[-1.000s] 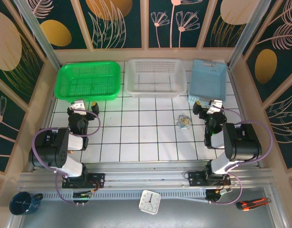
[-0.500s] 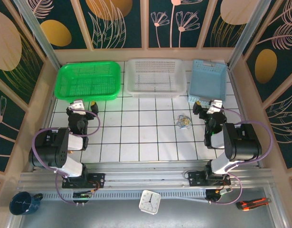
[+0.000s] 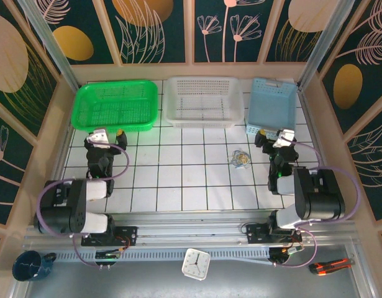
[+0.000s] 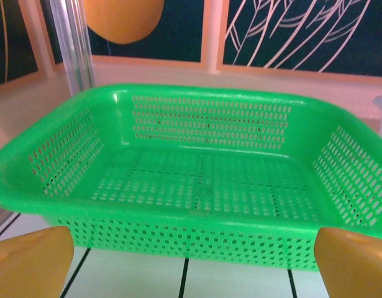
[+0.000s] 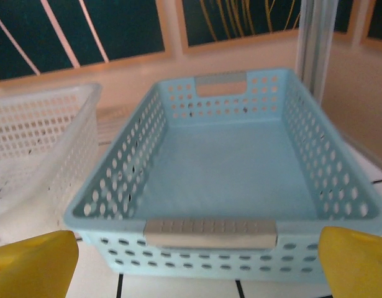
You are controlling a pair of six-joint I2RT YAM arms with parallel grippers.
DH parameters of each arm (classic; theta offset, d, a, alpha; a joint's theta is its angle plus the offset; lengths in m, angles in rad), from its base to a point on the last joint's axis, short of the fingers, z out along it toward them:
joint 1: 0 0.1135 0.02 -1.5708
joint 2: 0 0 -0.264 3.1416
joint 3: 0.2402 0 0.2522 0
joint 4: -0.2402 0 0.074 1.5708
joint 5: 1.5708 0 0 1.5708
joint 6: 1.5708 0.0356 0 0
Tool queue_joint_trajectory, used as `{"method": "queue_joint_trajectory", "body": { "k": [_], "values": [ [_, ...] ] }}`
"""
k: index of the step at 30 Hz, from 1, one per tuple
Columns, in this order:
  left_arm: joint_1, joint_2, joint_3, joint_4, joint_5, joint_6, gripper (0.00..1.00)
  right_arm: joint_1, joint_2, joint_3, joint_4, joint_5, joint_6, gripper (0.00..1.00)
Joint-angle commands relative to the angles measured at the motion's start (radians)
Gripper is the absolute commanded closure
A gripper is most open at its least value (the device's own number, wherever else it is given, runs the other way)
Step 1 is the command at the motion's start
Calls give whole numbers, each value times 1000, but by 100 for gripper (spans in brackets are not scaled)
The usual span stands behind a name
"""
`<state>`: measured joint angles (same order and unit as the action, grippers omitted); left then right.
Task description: Untangle the cables
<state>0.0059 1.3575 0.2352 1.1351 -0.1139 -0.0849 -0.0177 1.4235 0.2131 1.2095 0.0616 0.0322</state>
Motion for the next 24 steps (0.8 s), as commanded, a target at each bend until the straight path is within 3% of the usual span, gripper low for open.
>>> {"method": "queue_joint_trajectory", "body": {
  "k": [1,5,7,8,10,13,19,21,24],
  "values": [
    [6,-80,41,-104,-19,-29,1,26,-121,41,-155,107,10,1],
    [6,-174,75,-214,-14,-85,1,21,-294,147,-494,183,161,1],
    [6,-228,91,-256,19,-123,1,-12,-376,206,-678,150,379,1],
    [6,-251,102,-279,40,-143,1,-40,-397,233,-743,81,464,1],
    [6,-303,140,-363,86,-190,1,-82,-416,280,-797,-174,510,1],
    [5,-367,201,-499,129,-259,1,-47,-418,347,-905,-324,514,3],
    [-8,-412,330,-855,232,-380,1,116,-370,445,-1246,-306,524,13],
    [-31,-422,328,-901,271,-421,1,160,-362,428,-1286,-280,550,14],
    [-137,-448,296,-918,225,-489,1,218,-349,373,-1289,-216,597,12]
  ]
}}
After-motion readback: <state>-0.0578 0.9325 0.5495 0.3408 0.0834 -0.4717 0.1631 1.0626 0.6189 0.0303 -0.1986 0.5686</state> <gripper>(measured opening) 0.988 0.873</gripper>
